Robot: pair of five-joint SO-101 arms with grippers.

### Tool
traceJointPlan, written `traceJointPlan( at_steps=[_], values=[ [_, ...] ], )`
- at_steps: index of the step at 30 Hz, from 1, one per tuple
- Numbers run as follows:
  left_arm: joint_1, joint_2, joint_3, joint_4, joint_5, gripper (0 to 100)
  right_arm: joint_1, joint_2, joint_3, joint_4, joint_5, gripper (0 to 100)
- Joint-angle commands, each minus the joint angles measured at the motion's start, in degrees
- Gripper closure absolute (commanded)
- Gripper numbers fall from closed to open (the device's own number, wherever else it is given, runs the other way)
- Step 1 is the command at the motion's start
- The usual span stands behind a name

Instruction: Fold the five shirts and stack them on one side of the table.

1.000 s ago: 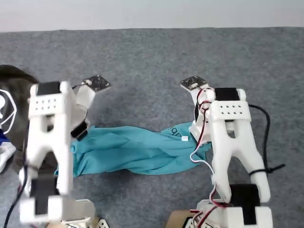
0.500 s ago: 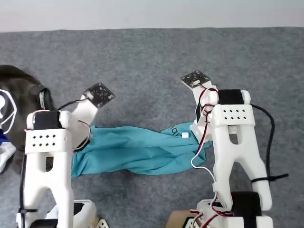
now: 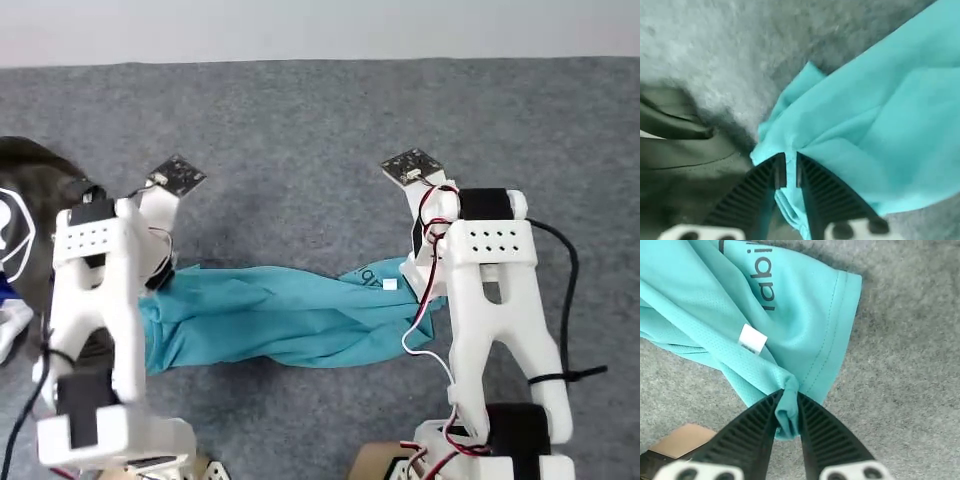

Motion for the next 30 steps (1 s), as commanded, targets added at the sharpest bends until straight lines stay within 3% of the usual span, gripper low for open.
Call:
traceJointPlan(
  at_steps=[1,6,10,23,30],
  values=[
    [-0.44,3.25,-2.15,1.67,-1.93,95,0.48,-2.95,-0.53,0.40,-0.70,98.9],
    [1.23,4.40,-0.04,4.92,-2.02,98,0.66,-2.95,-0.53,0.31,-0.70,98.9],
    [7.03,2.02,5.58,8.97,-2.73,99,0.66,-2.86,-0.53,0.04,-0.70,98.9],
    [16.88,-33.23,21.41,13.71,-2.29,99,0.48,-2.33,-0.44,-0.92,-0.70,98.9],
    [10.81,-35.78,20.35,9.67,-1.76,82,0.48,-2.33,-0.44,-0.31,-0.70,98.9]
  ],
)
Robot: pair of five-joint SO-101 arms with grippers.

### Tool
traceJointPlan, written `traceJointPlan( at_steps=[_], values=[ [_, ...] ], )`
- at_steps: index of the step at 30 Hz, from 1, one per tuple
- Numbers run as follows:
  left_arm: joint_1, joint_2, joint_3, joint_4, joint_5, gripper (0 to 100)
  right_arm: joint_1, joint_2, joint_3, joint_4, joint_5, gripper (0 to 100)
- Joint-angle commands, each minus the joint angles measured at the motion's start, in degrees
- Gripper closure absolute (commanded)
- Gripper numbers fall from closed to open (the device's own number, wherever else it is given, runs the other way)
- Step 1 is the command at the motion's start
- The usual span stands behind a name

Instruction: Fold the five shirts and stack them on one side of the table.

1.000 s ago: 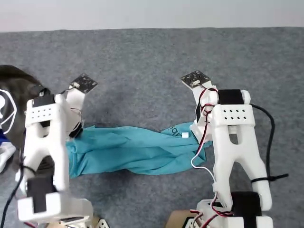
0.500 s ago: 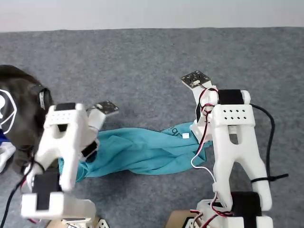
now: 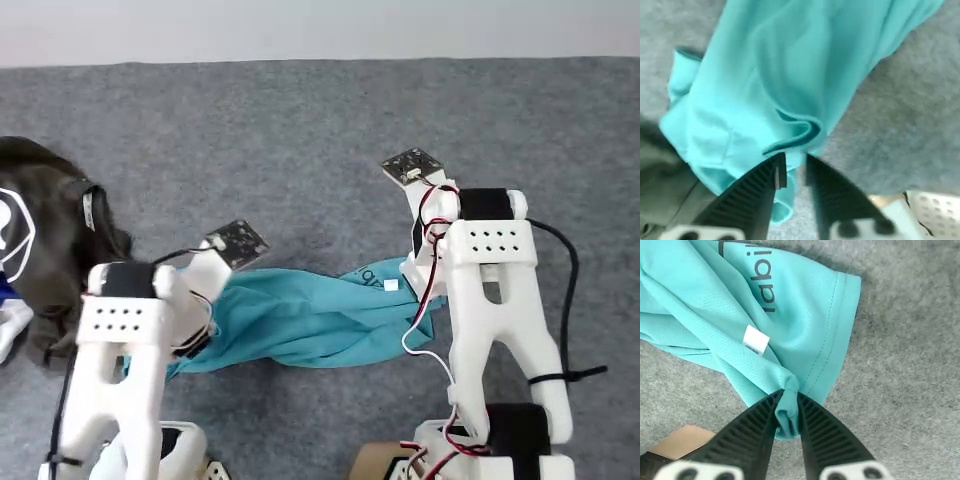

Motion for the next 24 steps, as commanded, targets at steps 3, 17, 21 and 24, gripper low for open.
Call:
traceJointPlan(
  at_steps=[3,17,21,24],
  values=[
    [-3.25,-1.67,-0.66,-3.96,0.44,78,0.48,-2.51,-0.44,0.04,-0.70,98.9],
    [-3.08,-1.58,7.52,-11.25,-0.44,77,0.48,-2.68,-0.44,0.04,-0.79,98.9],
    [-3.08,-1.58,10.86,-14.24,-0.44,78,0.48,-2.86,-0.44,0.04,-0.79,98.9],
    [-2.99,-1.67,11.21,-14.07,-0.44,87,0.48,-2.86,-0.44,0.04,-0.79,98.9]
  ],
)
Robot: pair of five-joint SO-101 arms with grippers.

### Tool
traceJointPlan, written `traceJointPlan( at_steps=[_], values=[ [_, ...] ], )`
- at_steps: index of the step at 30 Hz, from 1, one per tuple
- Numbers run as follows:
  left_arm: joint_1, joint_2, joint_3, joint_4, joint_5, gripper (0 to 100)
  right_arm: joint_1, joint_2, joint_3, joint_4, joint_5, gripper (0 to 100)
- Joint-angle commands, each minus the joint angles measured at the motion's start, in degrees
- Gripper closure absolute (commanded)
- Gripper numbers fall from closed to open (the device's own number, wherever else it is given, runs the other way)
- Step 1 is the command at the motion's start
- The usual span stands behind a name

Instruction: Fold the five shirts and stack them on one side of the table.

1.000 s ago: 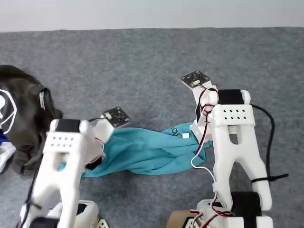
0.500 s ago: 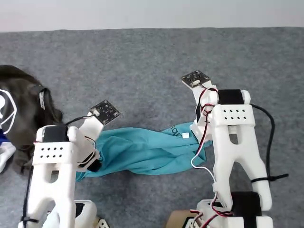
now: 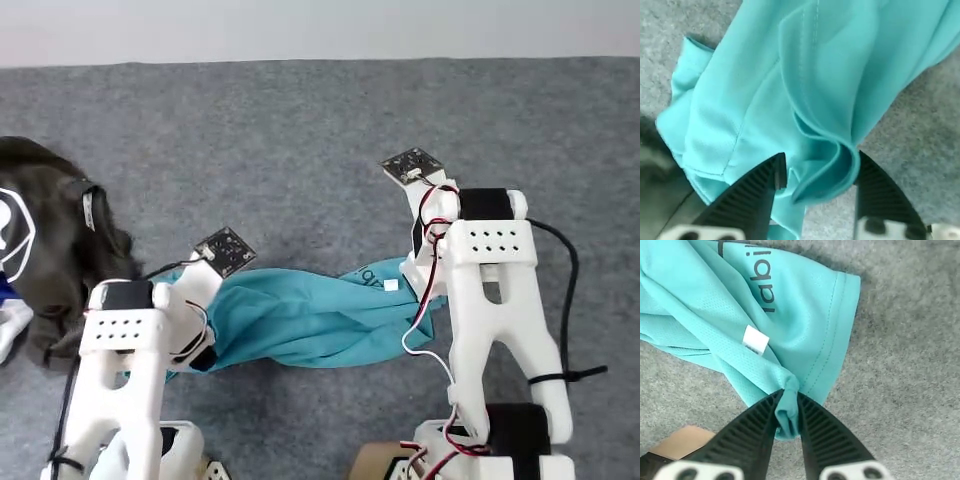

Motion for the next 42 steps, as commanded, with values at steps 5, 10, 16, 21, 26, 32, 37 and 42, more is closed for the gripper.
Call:
traceJointPlan(
  at_steps=[5,10,16,21,26,32,37,42],
  values=[
    [-0.18,-2.02,-3.82,4.13,-0.70,100,0.57,-2.86,-0.44,0.04,-0.35,98.9],
    [-0.53,-2.02,-17.80,14.59,-0.35,100,0.40,-3.03,-0.97,0.13,-0.35,98.9],
    [-0.62,-1.76,-43.47,23.38,8.79,100,0.40,-8.75,-6.33,1.54,-0.35,98.9],
    [-0.35,-1.49,-58.51,23.56,16.26,100,0.40,-14.90,-15.47,2.24,-0.18,98.9],
    [-0.62,-2.02,-66.24,20.66,19.60,100,0.40,-18.42,-26.55,2.07,-0.09,98.9],
    [-0.62,-2.02,-79.52,16.70,22.59,100,0.57,-19.38,-41.41,1.63,0.09,98.9],
    [-0.26,-2.02,-89.71,13.71,24.44,100,0.84,-19.47,-52.66,2.07,2.37,99.0],
    [-0.26,-1.93,-96.66,13.80,24.35,100,0.92,-19.56,-60.92,2.24,7.30,99.0]
  ],
)
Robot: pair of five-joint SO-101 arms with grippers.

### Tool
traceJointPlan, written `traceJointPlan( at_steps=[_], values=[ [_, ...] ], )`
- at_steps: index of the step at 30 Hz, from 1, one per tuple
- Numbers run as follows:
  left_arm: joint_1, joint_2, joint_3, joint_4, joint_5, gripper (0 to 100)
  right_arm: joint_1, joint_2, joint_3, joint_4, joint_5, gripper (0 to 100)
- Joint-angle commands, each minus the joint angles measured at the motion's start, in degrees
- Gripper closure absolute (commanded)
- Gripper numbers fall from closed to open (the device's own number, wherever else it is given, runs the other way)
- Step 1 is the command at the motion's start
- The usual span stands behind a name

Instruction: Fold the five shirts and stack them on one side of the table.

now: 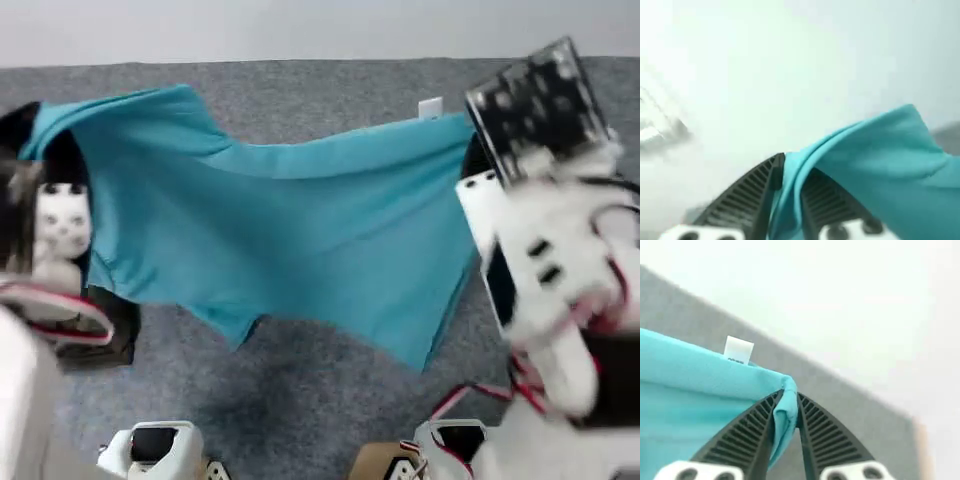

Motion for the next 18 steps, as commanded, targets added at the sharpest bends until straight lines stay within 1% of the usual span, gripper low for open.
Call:
traceJointPlan(
  at_steps=[1,4,9,16,18],
  values=[
    [0.09,-0.35,-4.62,-1.32,0.62,100,0.75,-1.54,-6.95,0.40,4.31,99.0],
    [0.09,-0.35,-6.73,0.53,0.62,100,1.36,-1.54,-10.64,0.40,7.38,99.0],
    [0.09,-0.35,-12.26,3.52,0.44,100,6.55,-1.54,-15.30,0.40,11.60,99.0],
    [-0.18,-0.35,-20.09,3.60,0.44,100,9.89,-1.63,-19.87,0.48,12.04,99.0],
    [-0.35,-0.35,-22.64,4.13,0.18,100,11.47,-1.63,-21.71,2.24,12.13,98.9]
  ],
)
